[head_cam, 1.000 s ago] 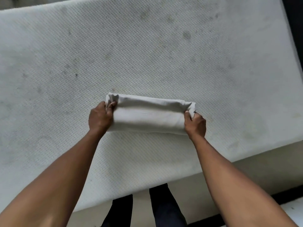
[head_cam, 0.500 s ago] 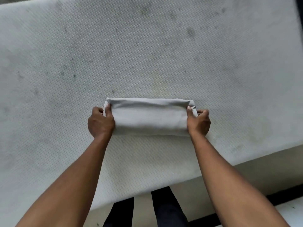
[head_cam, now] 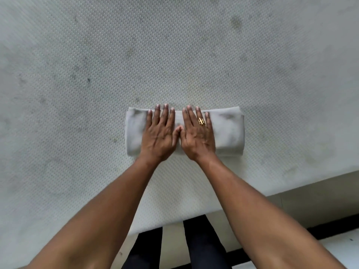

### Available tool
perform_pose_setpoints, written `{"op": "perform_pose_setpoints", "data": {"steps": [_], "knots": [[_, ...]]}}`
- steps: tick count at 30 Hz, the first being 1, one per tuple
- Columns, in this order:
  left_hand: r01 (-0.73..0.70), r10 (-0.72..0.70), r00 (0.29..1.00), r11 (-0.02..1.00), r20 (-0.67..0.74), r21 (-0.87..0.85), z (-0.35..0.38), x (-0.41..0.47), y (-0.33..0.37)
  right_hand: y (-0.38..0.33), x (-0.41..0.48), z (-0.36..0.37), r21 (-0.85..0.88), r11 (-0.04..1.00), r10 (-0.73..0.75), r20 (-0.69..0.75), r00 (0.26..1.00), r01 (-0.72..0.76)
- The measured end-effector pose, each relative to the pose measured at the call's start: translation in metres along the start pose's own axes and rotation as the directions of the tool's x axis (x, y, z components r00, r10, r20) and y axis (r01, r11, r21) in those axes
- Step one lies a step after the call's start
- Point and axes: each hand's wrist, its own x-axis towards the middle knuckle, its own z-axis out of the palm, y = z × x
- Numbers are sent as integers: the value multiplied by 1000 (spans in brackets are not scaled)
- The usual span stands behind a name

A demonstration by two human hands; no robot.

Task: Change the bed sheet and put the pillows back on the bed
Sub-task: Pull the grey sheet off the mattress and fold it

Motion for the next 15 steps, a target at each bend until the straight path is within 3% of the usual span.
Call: {"op": "perform_pose_setpoints", "data": {"steps": [6,11,15], "knots": [[-73,74,997,996,1,52,-10,-1,-23,25,0,-7,-37,992,-115,49,992,117],[112,-112,994,994,-17,-17,-4,0,-82,107,-5,-8,-3,985,174,-19,985,-174],[100,-105,991,993,-78,-63,20,4,-86,118,-4,8,72,987,150,-90,984,-144]]}}
